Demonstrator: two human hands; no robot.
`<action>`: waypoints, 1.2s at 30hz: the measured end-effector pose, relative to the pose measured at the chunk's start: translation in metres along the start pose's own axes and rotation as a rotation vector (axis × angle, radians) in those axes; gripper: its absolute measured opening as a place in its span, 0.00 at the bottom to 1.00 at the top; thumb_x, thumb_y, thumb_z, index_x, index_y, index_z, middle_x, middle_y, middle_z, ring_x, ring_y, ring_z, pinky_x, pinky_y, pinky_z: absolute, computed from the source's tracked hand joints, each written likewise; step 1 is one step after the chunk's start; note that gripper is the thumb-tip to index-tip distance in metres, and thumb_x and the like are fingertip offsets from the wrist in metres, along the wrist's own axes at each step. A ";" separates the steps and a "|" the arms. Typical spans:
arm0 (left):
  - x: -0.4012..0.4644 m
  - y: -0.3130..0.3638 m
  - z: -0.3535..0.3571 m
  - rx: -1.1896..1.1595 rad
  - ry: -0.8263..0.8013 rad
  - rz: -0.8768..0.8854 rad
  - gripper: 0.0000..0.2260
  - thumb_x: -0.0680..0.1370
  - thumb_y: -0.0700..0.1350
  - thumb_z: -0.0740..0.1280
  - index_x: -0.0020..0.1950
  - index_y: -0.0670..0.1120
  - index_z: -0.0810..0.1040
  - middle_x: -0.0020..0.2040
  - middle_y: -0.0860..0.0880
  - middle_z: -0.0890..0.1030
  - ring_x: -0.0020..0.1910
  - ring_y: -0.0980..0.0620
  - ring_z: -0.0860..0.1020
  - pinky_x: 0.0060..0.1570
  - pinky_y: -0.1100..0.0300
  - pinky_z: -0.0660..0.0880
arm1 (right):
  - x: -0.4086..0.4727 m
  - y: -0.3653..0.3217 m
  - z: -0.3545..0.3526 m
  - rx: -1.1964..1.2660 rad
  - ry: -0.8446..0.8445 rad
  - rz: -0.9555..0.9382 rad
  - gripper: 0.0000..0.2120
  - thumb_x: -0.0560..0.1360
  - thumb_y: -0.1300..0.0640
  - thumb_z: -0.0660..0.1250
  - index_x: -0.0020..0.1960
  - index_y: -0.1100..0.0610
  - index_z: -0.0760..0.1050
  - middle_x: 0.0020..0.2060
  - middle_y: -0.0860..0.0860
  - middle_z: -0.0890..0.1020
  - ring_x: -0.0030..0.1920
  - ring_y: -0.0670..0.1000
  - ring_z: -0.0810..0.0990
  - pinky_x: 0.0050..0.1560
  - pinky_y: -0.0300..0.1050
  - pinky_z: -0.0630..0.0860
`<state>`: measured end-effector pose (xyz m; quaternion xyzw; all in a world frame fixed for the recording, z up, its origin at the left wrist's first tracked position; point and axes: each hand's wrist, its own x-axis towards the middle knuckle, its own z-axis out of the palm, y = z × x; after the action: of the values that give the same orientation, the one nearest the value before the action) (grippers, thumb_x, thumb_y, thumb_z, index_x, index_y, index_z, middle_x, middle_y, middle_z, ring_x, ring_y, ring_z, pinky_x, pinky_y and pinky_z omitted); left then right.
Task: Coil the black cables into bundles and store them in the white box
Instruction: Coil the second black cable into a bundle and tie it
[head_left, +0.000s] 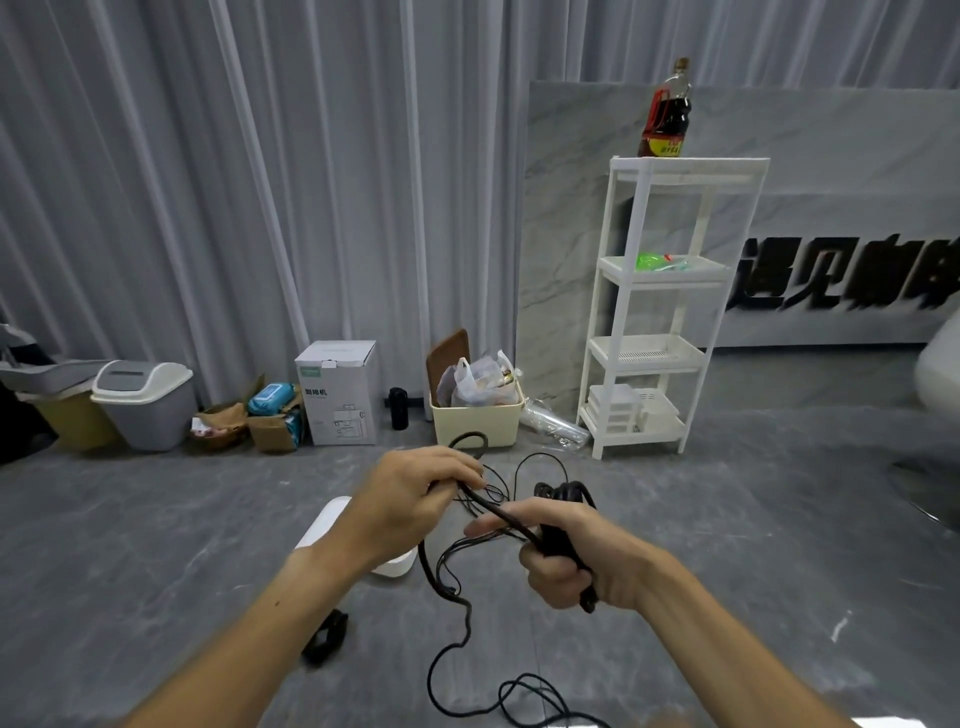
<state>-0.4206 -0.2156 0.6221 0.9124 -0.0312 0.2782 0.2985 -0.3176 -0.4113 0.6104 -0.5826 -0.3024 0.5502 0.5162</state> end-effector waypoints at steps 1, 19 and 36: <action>0.001 0.002 0.001 -0.095 0.063 -0.078 0.15 0.76 0.28 0.65 0.45 0.45 0.87 0.49 0.58 0.84 0.52 0.63 0.81 0.52 0.71 0.75 | -0.001 0.000 0.001 0.006 -0.004 -0.002 0.23 0.78 0.40 0.62 0.65 0.52 0.80 0.23 0.47 0.59 0.23 0.46 0.56 0.24 0.37 0.59; 0.034 -0.019 -0.014 -0.577 0.416 -0.553 0.13 0.79 0.32 0.62 0.39 0.43 0.80 0.32 0.51 0.82 0.35 0.54 0.82 0.38 0.60 0.81 | -0.028 -0.014 0.005 -0.317 0.020 -0.046 0.12 0.75 0.48 0.68 0.38 0.56 0.77 0.22 0.49 0.65 0.22 0.49 0.60 0.25 0.39 0.59; -0.001 -0.004 0.021 -0.360 -0.108 -0.019 0.10 0.77 0.48 0.65 0.52 0.52 0.86 0.53 0.54 0.86 0.56 0.54 0.82 0.61 0.46 0.76 | -0.015 -0.046 0.001 0.449 0.000 -0.564 0.14 0.75 0.53 0.66 0.51 0.63 0.84 0.17 0.44 0.62 0.17 0.44 0.56 0.20 0.37 0.60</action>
<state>-0.4108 -0.2244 0.6058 0.8582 -0.0880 0.2160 0.4573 -0.3116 -0.4118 0.6585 -0.3484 -0.3227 0.4386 0.7629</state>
